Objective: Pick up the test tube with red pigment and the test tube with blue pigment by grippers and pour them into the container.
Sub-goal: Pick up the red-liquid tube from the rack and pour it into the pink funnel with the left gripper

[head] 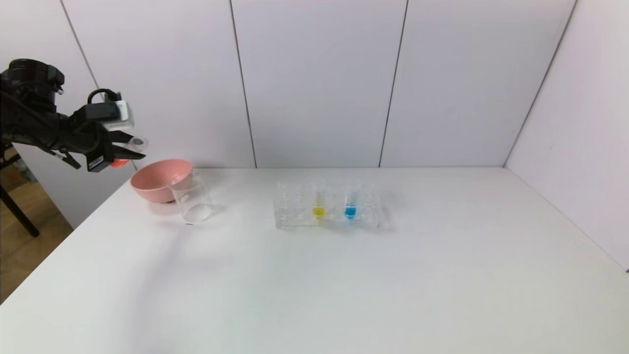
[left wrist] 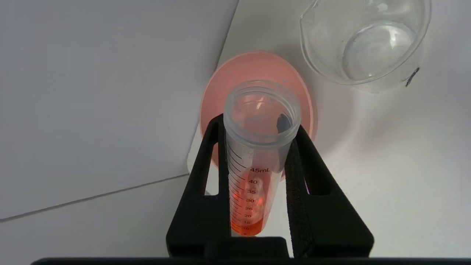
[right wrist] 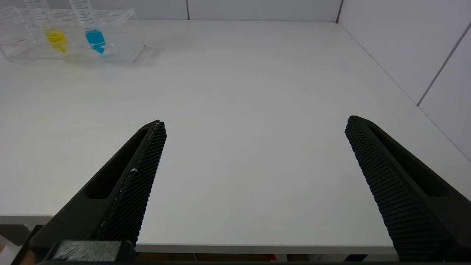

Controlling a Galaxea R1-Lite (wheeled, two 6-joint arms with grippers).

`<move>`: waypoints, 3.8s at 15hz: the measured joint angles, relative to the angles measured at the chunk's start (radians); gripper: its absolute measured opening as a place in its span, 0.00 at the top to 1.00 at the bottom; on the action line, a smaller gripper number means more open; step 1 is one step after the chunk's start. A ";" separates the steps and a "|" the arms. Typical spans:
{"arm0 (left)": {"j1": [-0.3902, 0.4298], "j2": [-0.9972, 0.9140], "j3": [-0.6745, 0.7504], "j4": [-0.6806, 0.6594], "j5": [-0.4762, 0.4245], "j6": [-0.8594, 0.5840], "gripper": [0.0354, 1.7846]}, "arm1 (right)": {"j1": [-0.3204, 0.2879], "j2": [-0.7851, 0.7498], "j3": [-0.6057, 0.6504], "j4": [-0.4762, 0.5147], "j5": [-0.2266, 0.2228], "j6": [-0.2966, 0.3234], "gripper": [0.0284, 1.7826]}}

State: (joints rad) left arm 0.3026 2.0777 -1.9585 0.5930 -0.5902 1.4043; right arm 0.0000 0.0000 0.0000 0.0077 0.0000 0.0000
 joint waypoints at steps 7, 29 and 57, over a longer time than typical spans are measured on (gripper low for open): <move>-0.052 0.017 -0.011 0.002 0.060 0.019 0.77 | 0.000 0.000 0.000 0.000 0.000 0.000 0.00; -0.126 0.021 -0.040 0.160 0.197 0.045 0.77 | 0.000 0.000 0.000 0.000 0.000 0.000 0.00; -0.217 0.036 -0.040 0.129 0.480 0.083 0.77 | 0.000 0.000 0.000 0.000 0.000 0.000 0.00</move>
State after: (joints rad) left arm 0.0855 2.1134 -1.9989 0.7219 -0.1106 1.4874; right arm 0.0000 0.0000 0.0000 0.0077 0.0000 0.0000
